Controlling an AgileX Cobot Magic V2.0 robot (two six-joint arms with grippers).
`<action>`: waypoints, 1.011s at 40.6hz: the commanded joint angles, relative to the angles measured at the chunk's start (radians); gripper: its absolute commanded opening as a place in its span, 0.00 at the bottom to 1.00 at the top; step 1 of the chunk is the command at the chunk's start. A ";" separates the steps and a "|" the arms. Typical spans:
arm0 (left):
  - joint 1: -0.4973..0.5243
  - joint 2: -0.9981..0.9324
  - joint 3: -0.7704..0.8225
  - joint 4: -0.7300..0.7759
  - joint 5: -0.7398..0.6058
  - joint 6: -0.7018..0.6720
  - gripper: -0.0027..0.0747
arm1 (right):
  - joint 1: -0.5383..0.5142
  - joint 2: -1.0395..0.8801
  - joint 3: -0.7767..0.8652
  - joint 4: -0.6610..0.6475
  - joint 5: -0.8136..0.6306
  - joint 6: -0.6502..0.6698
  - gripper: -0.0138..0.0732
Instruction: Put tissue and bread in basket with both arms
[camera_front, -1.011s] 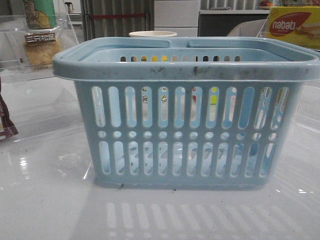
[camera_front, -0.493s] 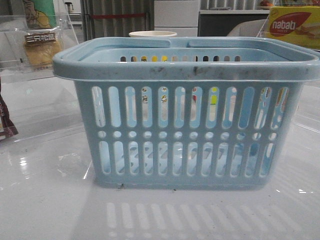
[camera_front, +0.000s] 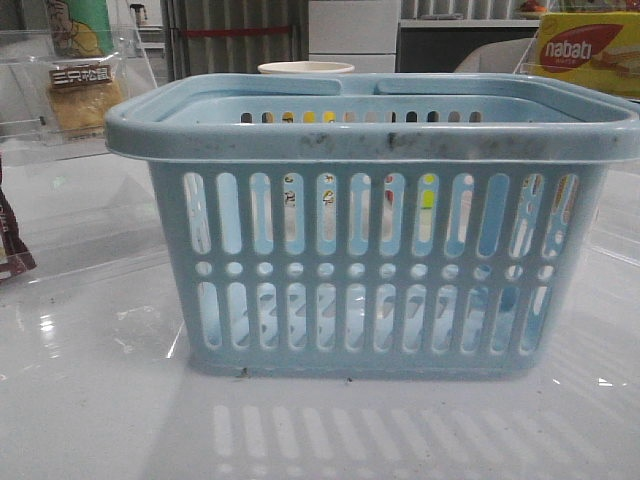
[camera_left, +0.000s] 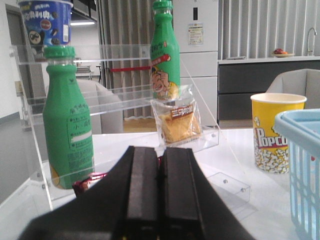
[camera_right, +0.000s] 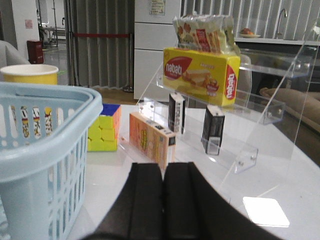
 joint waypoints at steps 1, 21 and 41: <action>0.001 -0.015 -0.105 -0.008 -0.067 -0.010 0.15 | 0.003 -0.019 -0.127 -0.003 -0.025 0.001 0.19; 0.001 0.305 -0.710 -0.093 0.428 -0.010 0.15 | 0.003 0.269 -0.610 -0.003 0.426 0.001 0.19; 0.001 0.566 -0.677 -0.105 0.497 -0.010 0.15 | 0.003 0.576 -0.650 -0.003 0.605 0.001 0.19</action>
